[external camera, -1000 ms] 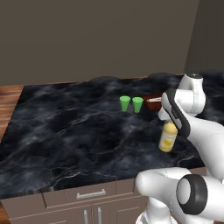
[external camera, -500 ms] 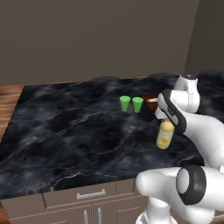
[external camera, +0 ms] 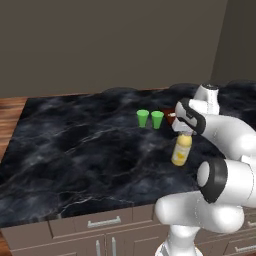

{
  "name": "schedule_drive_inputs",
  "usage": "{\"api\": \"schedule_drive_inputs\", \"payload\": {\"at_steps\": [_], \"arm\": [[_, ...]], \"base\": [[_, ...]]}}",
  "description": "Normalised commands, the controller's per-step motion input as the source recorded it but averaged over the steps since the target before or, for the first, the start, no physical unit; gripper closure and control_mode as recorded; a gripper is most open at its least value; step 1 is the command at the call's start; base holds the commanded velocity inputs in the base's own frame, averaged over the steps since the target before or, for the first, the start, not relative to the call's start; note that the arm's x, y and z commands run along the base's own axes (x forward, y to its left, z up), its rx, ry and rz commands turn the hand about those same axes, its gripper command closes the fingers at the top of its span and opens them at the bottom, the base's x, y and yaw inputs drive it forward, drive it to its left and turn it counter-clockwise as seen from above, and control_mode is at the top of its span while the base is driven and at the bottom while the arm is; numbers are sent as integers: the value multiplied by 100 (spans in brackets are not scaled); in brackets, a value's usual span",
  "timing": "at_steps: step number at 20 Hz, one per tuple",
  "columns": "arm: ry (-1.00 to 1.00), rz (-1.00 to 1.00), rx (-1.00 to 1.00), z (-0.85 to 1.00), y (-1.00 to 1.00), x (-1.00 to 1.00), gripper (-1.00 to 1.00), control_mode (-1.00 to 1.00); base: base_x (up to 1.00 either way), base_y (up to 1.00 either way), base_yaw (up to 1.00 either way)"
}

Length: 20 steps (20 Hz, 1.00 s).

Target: Place the drinks on the dining counter in a tight cluster.

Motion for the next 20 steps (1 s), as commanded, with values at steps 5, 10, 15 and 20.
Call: {"api": "schedule_drive_inputs", "payload": {"at_steps": [5, 10, 15, 20], "arm": [[2, -1, 3, -28, 0, 40, 100, -100], [0, 0, -5, -29, 1, 27, 100, -100], [0, -5, -7, -39, 2, -21, 100, -100], [0, -10, -7, -42, 1, -28, 100, -100]], "base": [[0, 0, 0], [0, 0, 0], [0, 0, 0], [0, 0, 0]]}}
